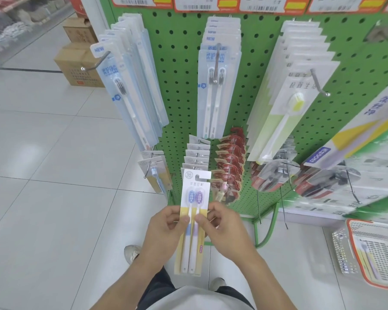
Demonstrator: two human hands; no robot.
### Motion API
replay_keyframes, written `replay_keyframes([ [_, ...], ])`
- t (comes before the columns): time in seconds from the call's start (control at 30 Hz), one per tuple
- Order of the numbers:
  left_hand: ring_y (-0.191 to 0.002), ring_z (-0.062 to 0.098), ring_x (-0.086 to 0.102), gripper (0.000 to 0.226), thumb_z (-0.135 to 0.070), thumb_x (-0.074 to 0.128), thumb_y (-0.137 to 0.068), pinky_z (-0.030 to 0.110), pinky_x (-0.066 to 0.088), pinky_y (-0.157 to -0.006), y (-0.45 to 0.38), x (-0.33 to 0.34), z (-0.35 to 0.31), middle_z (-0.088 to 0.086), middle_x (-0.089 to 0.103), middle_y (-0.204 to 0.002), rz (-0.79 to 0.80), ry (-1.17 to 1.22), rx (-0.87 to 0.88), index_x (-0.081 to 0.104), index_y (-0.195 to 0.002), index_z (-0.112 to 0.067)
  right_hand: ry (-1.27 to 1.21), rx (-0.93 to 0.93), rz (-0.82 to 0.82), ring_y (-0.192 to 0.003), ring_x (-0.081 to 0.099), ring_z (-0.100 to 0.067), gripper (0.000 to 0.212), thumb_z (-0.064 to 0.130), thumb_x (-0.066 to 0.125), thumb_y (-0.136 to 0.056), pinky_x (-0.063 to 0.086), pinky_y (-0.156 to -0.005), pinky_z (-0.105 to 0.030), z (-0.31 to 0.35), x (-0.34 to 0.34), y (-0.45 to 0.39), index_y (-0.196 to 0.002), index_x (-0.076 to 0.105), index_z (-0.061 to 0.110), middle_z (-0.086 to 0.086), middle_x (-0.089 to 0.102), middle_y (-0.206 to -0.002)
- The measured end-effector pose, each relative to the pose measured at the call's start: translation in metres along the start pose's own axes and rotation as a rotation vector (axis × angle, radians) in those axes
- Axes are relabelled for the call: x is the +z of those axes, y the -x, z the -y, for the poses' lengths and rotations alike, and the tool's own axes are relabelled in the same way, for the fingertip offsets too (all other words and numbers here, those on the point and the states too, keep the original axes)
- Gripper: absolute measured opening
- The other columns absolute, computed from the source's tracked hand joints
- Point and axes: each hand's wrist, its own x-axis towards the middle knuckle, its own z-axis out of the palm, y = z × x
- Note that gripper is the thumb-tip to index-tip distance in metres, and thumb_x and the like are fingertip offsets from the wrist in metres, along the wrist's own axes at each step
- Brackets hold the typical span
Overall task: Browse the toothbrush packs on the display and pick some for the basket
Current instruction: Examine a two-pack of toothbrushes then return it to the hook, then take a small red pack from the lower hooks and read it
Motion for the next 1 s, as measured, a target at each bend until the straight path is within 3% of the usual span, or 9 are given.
replay_keyframes([
  [0.13,-0.089,0.019,0.075,0.014,-0.007,0.065,-0.096,0.044,0.059,-0.089,-0.001,0.000,0.002,-0.001,0.078,-0.094,-0.013,-0.013,0.023,0.069,-0.107,-0.014,0.033,-0.029,0.003,-0.062,0.063,-0.013,0.009,0.039,0.069,-0.095,0.052,-0.064,-0.036,0.001,0.003,-0.003,-0.093,0.065,0.032,0.006,0.069,-0.074],
  [0.33,-0.086,0.008,0.073,0.016,-0.006,0.062,-0.097,0.019,0.056,-0.076,0.001,0.002,0.008,-0.008,0.078,-0.093,-0.033,-0.065,0.082,0.067,-0.108,-0.017,0.109,-0.064,0.006,-0.062,0.062,-0.012,0.011,0.039,0.067,-0.096,0.051,-0.062,-0.033,0.001,0.004,-0.004,-0.095,0.066,0.028,0.005,0.068,-0.075],
  [0.43,-0.086,0.004,0.070,0.026,-0.011,0.064,-0.096,0.021,0.056,-0.078,-0.001,0.006,0.008,-0.013,0.075,-0.096,-0.088,-0.126,0.109,0.062,-0.110,-0.033,0.141,-0.048,0.000,-0.061,0.060,-0.011,0.013,0.038,0.066,-0.096,0.049,-0.061,-0.031,-0.001,0.004,-0.007,-0.090,0.066,0.027,0.004,0.067,-0.072],
  [0.57,-0.106,-0.006,0.060,0.042,-0.008,0.064,-0.094,0.014,0.050,-0.089,0.001,0.011,-0.010,-0.022,0.064,-0.115,-0.287,-0.140,0.328,0.058,-0.126,-0.034,0.288,-0.062,0.006,-0.056,0.053,-0.012,0.031,0.033,0.060,-0.099,0.037,-0.053,-0.021,0.001,0.008,-0.018,-0.070,0.051,0.029,0.007,0.056,-0.058],
  [0.7,-0.113,-0.005,0.055,0.045,-0.018,0.070,-0.092,0.006,0.042,-0.090,-0.013,0.016,-0.033,-0.025,0.052,-0.122,-0.255,-0.273,0.491,0.058,-0.131,-0.037,0.376,-0.101,0.028,-0.048,0.047,-0.009,0.037,0.034,0.052,-0.103,0.029,-0.048,-0.022,0.005,0.010,-0.029,-0.068,0.042,0.029,0.007,0.048,-0.053],
  [0.83,-0.105,-0.004,0.057,0.037,-0.021,0.074,-0.089,0.009,0.044,-0.086,-0.033,0.021,-0.038,-0.025,0.051,-0.116,-0.266,-0.311,0.516,0.065,-0.121,-0.038,0.371,-0.118,0.001,-0.054,0.056,-0.015,0.032,0.034,0.051,-0.101,0.049,-0.057,-0.039,0.013,0.006,-0.036,-0.076,0.059,0.016,0.000,0.064,-0.063],
  [1.0,-0.090,0.006,0.065,0.024,-0.012,0.076,-0.088,0.020,0.052,-0.077,-0.047,0.026,-0.042,-0.014,0.057,-0.104,-0.304,-0.213,0.549,0.074,-0.107,-0.026,0.281,-0.146,-0.168,-0.054,0.062,-0.013,0.029,0.035,0.058,-0.099,0.053,-0.060,-0.039,0.032,-0.009,-0.045,-0.073,0.063,0.022,0.004,0.067,-0.061],
])
